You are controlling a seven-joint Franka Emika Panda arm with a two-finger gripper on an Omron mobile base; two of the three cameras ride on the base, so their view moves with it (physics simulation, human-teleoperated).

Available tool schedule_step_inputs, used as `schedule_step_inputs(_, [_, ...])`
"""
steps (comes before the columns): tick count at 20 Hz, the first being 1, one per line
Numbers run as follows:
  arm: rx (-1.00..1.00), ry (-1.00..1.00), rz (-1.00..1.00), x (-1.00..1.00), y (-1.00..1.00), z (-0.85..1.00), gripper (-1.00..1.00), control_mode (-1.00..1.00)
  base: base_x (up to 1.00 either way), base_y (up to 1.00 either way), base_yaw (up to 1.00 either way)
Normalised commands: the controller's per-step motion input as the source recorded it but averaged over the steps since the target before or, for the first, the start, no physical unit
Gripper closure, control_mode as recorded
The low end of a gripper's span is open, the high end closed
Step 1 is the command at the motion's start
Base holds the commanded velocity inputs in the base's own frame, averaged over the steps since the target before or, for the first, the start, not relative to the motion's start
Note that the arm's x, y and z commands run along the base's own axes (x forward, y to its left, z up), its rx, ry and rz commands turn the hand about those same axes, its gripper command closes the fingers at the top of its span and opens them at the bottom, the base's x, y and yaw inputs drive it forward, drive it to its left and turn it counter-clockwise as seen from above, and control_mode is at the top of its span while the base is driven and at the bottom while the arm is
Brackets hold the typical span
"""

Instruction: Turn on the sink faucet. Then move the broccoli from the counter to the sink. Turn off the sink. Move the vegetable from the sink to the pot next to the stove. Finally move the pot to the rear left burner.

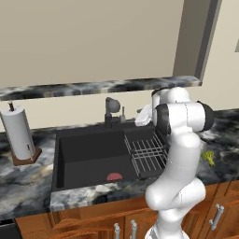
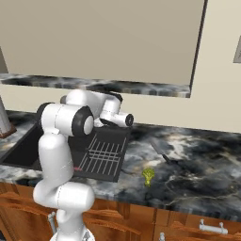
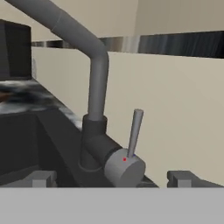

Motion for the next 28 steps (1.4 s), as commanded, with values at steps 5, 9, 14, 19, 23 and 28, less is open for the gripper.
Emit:
schedule_step_inputs(5, [0.0,-0.11,0.05,0.26,0.19,-0.09,-1.0,-1.0,0.0,0.0,0.0])
schedule_step_inputs(9, [0.0,-0.05,0.05,0.27,0.15,-0.01,-1.0,-1.0,0.0,0.0,0.0])
schedule_step_inputs(14, [0.0,0.0,0.06,0.31,0.1,0.0,-1.0,-1.0,0.0,0.0,0.0])
schedule_step_inputs(19, [0.0,0.0,0.06,0.29,0.03,0.0,-1.0,-1.0,0.0,0.0,0.0])
schedule_step_inputs(23, [0.0,0.0,0.05,0.21,0.09,-0.07,-1.0,-1.0,0.0,0.0,0.0])
schedule_step_inputs(28, [0.0,0.0,0.05,0.17,0.11,-0.13,-1.0,-1.0,0.0,0.0,0.0])
